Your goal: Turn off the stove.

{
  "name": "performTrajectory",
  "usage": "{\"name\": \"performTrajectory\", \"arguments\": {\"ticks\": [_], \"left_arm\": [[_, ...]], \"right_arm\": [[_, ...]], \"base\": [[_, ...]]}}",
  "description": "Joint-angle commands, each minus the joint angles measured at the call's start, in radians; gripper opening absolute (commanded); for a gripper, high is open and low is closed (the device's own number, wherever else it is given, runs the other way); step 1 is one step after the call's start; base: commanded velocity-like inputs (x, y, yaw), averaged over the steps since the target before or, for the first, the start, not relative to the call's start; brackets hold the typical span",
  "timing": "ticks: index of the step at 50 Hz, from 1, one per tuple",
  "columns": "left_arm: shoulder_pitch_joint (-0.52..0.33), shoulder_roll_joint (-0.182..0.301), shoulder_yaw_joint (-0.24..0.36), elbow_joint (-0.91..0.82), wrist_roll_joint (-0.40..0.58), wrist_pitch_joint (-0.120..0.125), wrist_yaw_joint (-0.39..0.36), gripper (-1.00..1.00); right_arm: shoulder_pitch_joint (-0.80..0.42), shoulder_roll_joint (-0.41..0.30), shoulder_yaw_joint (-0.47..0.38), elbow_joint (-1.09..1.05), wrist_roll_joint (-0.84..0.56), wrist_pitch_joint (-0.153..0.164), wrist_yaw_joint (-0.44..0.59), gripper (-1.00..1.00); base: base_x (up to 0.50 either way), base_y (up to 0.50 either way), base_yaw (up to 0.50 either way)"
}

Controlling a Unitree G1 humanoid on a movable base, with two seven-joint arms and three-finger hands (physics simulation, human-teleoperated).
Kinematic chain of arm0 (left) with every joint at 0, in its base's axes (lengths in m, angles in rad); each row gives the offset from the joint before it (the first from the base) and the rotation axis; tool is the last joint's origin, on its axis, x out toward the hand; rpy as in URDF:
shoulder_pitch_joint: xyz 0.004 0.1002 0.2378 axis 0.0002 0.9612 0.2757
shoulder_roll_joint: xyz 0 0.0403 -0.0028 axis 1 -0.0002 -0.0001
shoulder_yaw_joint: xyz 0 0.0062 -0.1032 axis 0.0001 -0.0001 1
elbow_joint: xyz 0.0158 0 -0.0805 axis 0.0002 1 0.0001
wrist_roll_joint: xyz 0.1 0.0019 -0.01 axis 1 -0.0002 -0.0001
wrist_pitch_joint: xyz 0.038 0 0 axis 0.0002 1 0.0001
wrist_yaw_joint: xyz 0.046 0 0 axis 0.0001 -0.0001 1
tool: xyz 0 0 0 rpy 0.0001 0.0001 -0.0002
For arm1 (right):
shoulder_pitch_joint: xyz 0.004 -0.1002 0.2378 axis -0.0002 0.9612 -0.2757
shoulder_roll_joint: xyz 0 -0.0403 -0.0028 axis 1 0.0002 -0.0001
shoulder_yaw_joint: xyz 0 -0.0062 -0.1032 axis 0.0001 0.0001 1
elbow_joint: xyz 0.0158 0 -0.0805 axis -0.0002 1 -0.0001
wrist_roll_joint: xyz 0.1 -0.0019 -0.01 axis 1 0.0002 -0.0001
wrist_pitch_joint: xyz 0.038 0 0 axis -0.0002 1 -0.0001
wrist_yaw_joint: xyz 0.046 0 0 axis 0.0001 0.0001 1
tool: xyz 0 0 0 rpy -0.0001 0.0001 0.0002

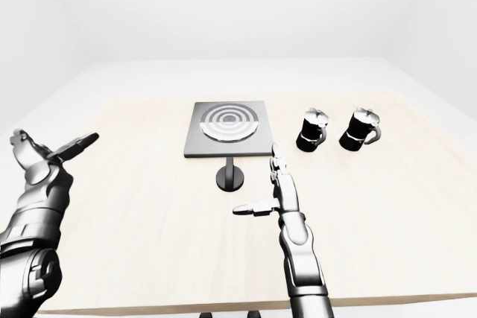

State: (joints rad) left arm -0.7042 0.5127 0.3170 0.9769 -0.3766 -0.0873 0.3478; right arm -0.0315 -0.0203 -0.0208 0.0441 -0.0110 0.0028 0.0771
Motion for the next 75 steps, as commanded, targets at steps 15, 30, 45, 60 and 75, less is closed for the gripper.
{"name": "performTrajectory", "arguments": {"ticks": [15,30,45,60,75], "left_arm": [[-0.226,0.268,0.06,0.279,-0.111,0.0,0.127,1.0],[-0.041,0.102,-0.015,-0.273,-0.197,0.175,-0.117,1.0],[-0.045,0.086,0.019,-0.278,-0.157,0.175,-0.13,1.0],[-0.046,0.083,0.026,-0.28,-0.147,0.175,-0.134,1.0],[-0.056,0.081,0.022,-0.257,-0.126,0.175,-0.126,1.0]], "right_arm": [[0.01,0.003,-0.005,-0.007,0.017,-0.018,0.001,1.0],[-0.003,0.005,-0.026,-0.01,0.069,0.04,-0.037,1.0],[-0.002,0.003,-0.023,-0.009,0.072,0.039,-0.04,1.0],[-0.002,0.002,-0.022,-0.009,0.072,0.039,-0.041,1.0],[0.003,0.002,-0.019,-0.017,0.066,0.037,-0.042,1.0]], "base": [[0.0,0.0,0.0],[0.0,0.0,0.0],[0.0,0.0,0.0],[0.0,0.0,0.0],[0.0,0.0,0.0]]}}
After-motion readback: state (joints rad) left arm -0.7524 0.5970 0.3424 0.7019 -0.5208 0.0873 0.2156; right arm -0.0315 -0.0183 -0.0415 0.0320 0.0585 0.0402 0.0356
